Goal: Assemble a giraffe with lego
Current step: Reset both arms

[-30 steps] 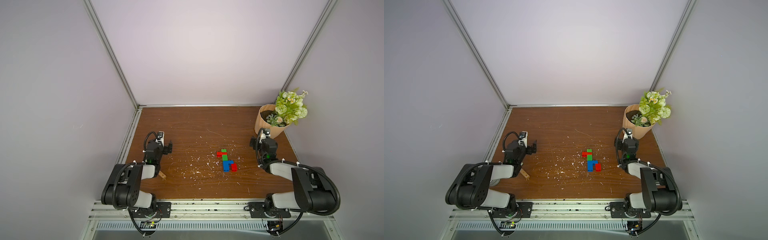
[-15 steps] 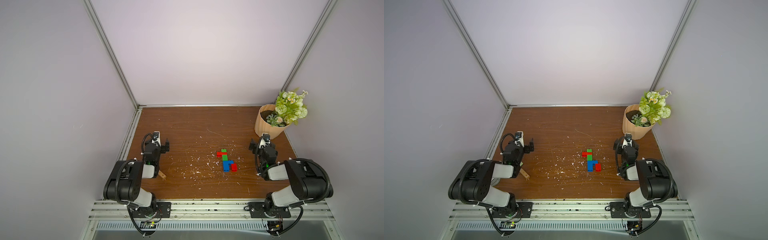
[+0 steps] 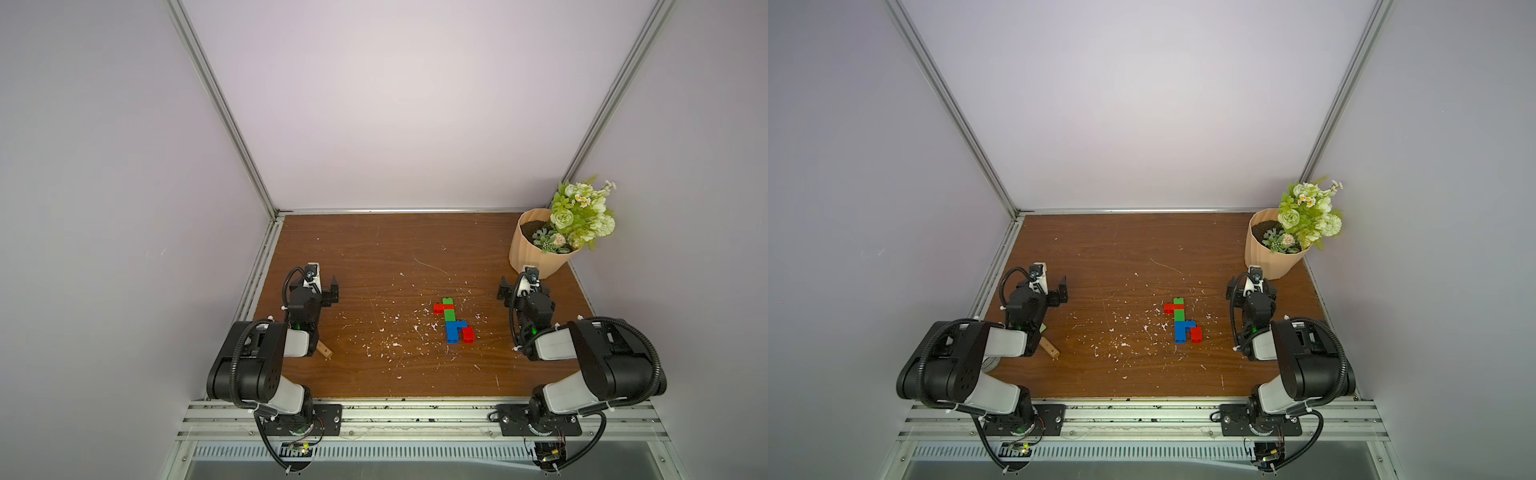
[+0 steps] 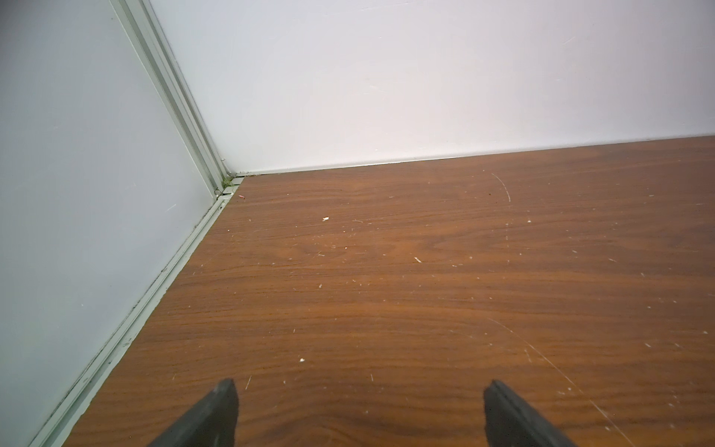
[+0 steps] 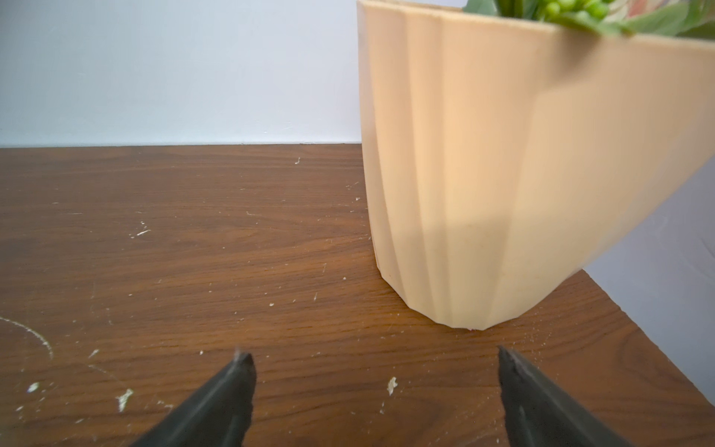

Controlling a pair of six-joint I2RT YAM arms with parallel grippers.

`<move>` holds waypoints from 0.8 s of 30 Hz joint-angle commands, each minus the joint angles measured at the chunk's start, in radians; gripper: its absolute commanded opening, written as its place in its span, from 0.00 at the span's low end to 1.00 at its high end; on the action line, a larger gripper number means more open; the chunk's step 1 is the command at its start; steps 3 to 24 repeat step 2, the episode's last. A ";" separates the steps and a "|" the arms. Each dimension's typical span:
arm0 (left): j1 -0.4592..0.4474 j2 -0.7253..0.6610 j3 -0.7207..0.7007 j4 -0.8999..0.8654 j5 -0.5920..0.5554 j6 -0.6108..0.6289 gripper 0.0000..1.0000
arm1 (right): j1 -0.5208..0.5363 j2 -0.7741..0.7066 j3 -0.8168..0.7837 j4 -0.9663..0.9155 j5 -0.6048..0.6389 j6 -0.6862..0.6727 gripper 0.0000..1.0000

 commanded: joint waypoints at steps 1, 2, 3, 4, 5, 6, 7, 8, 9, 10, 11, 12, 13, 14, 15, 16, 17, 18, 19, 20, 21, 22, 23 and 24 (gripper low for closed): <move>0.012 -0.001 -0.006 0.036 -0.016 -0.009 0.99 | 0.003 -0.010 0.022 0.033 -0.008 -0.012 1.00; 0.012 0.000 -0.006 0.037 -0.016 -0.008 0.99 | 0.004 -0.015 0.016 0.039 -0.008 -0.014 1.00; 0.012 0.000 -0.006 0.037 -0.016 -0.008 0.99 | 0.004 -0.015 0.016 0.039 -0.008 -0.014 1.00; 0.012 0.000 -0.006 0.037 -0.016 -0.008 0.99 | 0.004 -0.015 0.016 0.039 -0.008 -0.014 1.00; 0.012 0.000 -0.006 0.037 -0.016 -0.008 0.99 | 0.004 -0.015 0.016 0.039 -0.008 -0.014 1.00; 0.012 0.000 -0.006 0.037 -0.016 -0.008 0.99 | 0.004 -0.015 0.016 0.039 -0.008 -0.014 1.00; 0.012 0.000 -0.006 0.037 -0.016 -0.008 0.99 | 0.004 -0.015 0.016 0.039 -0.008 -0.014 1.00; 0.012 0.000 -0.006 0.037 -0.016 -0.008 0.99 | 0.004 -0.015 0.016 0.039 -0.008 -0.014 1.00; 0.012 0.000 -0.006 0.037 -0.016 -0.008 0.99 | 0.004 -0.015 0.016 0.039 -0.008 -0.014 1.00; 0.012 0.000 -0.006 0.037 -0.016 -0.008 0.99 | 0.004 -0.015 0.016 0.039 -0.008 -0.014 1.00; 0.012 0.000 -0.006 0.037 -0.016 -0.008 0.99 | 0.004 -0.015 0.016 0.039 -0.008 -0.014 1.00; 0.012 0.000 -0.006 0.037 -0.016 -0.008 0.99 | 0.004 -0.015 0.016 0.039 -0.008 -0.014 1.00; 0.012 0.000 -0.006 0.037 -0.016 -0.008 0.99 | 0.004 -0.015 0.016 0.039 -0.008 -0.014 1.00; 0.012 0.000 -0.006 0.037 -0.016 -0.008 0.99 | 0.004 -0.015 0.016 0.039 -0.008 -0.014 1.00; 0.012 0.000 -0.006 0.037 -0.016 -0.008 0.99 | 0.004 -0.015 0.016 0.039 -0.008 -0.014 1.00; 0.012 0.000 -0.006 0.037 -0.016 -0.008 0.99 | 0.004 -0.015 0.016 0.039 -0.008 -0.014 1.00; 0.012 0.000 -0.006 0.037 -0.016 -0.008 0.99 | 0.004 -0.015 0.016 0.039 -0.008 -0.014 1.00; 0.012 0.000 -0.006 0.037 -0.016 -0.008 0.99 | 0.004 -0.015 0.016 0.039 -0.008 -0.014 1.00; 0.012 0.000 -0.006 0.037 -0.016 -0.008 0.99 | 0.004 -0.015 0.016 0.039 -0.008 -0.014 1.00; 0.012 0.000 -0.006 0.037 -0.016 -0.008 0.99 | 0.004 -0.015 0.016 0.039 -0.008 -0.014 1.00; 0.012 0.000 -0.006 0.037 -0.016 -0.008 0.99 | 0.004 -0.015 0.016 0.039 -0.008 -0.014 1.00; 0.012 0.000 -0.006 0.037 -0.016 -0.008 0.99 | 0.004 -0.015 0.016 0.039 -0.008 -0.014 1.00; 0.012 0.000 -0.006 0.037 -0.016 -0.008 0.99 | 0.004 -0.015 0.016 0.039 -0.008 -0.014 1.00; 0.012 0.000 -0.006 0.037 -0.016 -0.008 0.99 | 0.004 -0.015 0.016 0.039 -0.008 -0.014 1.00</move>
